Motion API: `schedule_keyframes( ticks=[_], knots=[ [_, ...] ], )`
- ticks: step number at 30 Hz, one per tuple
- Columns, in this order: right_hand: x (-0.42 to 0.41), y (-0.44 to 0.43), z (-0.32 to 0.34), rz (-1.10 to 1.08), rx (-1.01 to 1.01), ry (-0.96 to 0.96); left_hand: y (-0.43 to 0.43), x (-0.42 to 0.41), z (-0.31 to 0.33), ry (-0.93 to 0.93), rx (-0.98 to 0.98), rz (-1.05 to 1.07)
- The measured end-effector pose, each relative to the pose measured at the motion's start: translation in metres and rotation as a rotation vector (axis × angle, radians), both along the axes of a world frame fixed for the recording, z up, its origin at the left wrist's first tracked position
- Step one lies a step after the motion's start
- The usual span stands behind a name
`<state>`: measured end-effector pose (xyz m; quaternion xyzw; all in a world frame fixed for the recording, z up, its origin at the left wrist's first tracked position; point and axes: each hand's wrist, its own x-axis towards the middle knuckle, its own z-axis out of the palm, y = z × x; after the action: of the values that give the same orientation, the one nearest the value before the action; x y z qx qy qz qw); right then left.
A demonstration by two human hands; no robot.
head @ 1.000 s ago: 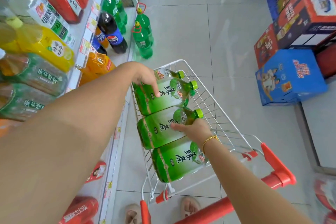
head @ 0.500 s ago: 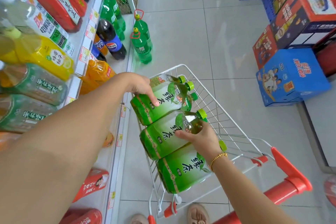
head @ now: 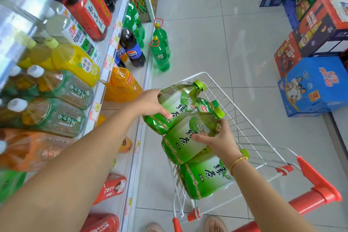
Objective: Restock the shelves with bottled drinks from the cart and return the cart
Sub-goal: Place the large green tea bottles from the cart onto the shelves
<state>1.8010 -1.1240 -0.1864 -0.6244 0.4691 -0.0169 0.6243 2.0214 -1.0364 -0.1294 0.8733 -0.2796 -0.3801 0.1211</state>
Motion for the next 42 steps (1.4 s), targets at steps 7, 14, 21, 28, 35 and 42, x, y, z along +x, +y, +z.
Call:
schedule_keyframes(
  ticks=[7,14,21,28,35,42],
  knots=[
    [0.001,0.03,0.042,0.153,-0.415,-0.015,0.093,-0.056,0.01,-0.319,-0.317,0.487],
    [0.025,0.066,0.111,0.454,-0.653,-0.144,0.223,-0.133,0.038,-0.503,-0.605,1.036],
    [0.06,0.145,0.124,0.643,-0.57,-0.446,0.33,-0.15,0.015,-0.715,-0.49,1.379],
    [0.085,0.243,0.088,0.729,-0.458,-0.602,0.368,-0.117,-0.038,-0.832,-0.533,1.458],
    [0.121,0.302,0.069,0.82,-0.479,-0.697,0.384,-0.094,-0.058,-0.95,-0.617,1.532],
    [0.154,0.333,0.055,0.962,-0.546,-0.698,0.401,-0.083,-0.089,-0.979,-0.575,1.667]
  ],
)
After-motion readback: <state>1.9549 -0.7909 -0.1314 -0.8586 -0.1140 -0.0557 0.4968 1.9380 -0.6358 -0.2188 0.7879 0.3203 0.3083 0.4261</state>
